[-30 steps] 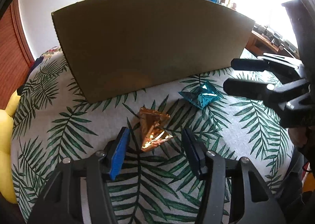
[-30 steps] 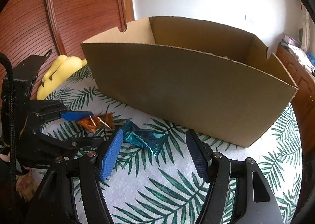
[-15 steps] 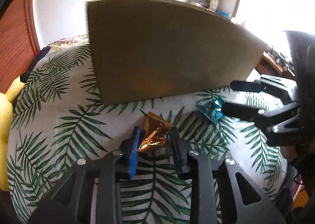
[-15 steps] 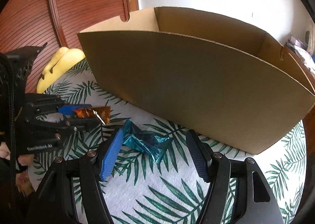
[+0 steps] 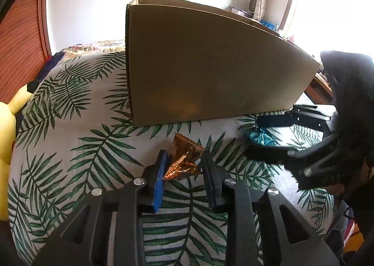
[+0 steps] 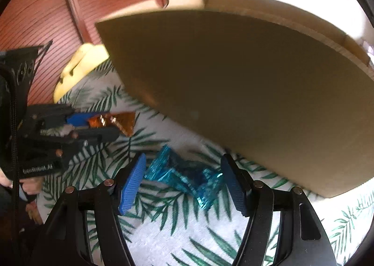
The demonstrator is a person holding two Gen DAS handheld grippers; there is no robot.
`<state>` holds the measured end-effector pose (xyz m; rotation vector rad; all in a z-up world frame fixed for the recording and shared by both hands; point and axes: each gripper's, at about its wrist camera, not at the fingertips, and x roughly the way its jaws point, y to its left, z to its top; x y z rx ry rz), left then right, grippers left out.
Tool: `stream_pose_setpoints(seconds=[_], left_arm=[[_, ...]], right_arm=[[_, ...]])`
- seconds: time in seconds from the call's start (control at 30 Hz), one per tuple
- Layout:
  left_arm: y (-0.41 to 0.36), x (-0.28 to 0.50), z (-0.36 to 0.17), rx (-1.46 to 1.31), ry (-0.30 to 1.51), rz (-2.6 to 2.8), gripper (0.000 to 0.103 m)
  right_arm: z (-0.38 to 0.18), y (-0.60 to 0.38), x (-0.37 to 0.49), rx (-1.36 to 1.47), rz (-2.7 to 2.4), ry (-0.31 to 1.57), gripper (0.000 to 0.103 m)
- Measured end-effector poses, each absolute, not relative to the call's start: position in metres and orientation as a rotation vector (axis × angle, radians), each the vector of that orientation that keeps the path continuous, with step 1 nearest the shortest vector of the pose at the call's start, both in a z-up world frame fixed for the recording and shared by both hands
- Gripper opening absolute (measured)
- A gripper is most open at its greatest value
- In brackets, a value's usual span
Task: Organize snacks
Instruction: 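Close the left tool on the gold candy while the right tool grips the teal candy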
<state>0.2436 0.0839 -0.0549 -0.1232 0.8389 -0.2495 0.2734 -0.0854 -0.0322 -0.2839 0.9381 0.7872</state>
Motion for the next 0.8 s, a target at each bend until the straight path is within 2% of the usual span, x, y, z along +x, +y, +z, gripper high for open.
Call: stream_pose_setpoints(seconds=[0.4, 0.5, 0.57, 0.67, 0.8], left_arm=[[0.081, 0.244, -0.055, -0.124, 0.849, -0.241, 0.027], [0.081, 0.245, -0.055, -0.132, 0.851, -0.235, 0.027], [0.082, 0.245, -0.055, -0.131, 0.85, -0.233, 0.027], [0.08, 0.245, -0.055, -0.124, 0.848, -0.231, 0.027], [0.077, 0.243, -0.054, -0.109, 0.841, -0.225, 0.027]], right_arm=[[-0.037, -0.084, 0.264, -0.348, 0.767, 0.934, 0.064], [-0.038, -0.079, 0.267, -0.368, 0.732, 0.916, 0.058], [-0.038, -0.079, 0.268, -0.373, 0.71, 0.905, 0.049], [-0.038, -0.082, 0.27, -0.369, 0.683, 0.89, 0.029], [-0.038, -0.089, 0.269, -0.355, 0.652, 0.879, 0.024]])
